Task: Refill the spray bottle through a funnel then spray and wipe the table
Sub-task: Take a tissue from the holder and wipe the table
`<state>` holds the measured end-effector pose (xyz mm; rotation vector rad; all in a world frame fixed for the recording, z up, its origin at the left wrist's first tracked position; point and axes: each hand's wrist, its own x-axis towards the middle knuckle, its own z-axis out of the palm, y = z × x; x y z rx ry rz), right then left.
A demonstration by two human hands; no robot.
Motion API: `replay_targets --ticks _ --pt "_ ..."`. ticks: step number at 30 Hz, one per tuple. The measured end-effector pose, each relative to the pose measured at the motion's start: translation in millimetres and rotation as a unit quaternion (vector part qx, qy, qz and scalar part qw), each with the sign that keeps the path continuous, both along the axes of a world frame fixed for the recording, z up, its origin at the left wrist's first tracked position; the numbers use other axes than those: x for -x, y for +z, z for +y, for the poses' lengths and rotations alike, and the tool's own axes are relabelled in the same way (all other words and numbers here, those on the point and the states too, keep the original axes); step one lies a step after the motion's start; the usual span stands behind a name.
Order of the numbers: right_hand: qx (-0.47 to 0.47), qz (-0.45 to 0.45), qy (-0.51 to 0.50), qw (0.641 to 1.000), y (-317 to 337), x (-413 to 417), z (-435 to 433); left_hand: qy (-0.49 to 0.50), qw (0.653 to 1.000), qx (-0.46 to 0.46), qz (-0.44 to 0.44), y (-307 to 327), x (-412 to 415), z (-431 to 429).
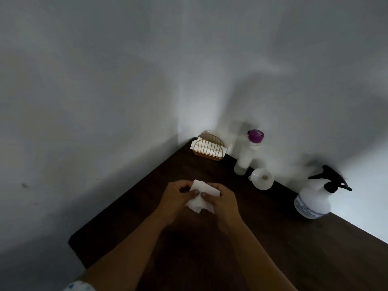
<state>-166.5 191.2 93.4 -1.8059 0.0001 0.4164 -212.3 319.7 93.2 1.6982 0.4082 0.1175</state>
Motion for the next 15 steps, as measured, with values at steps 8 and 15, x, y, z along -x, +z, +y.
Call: replay_targets --ticks 8,15 --pt "-0.038 0.085 -0.042 0.995 -43.3 6.6 26.9 0.146 0.983 0.090 0.067 -45.7 11.0 16.9" --pt "-0.130 0.151 -0.042 0.979 -64.6 17.8 46.3 0.213 0.958 0.159 0.110 -71.4 14.3 24.7"
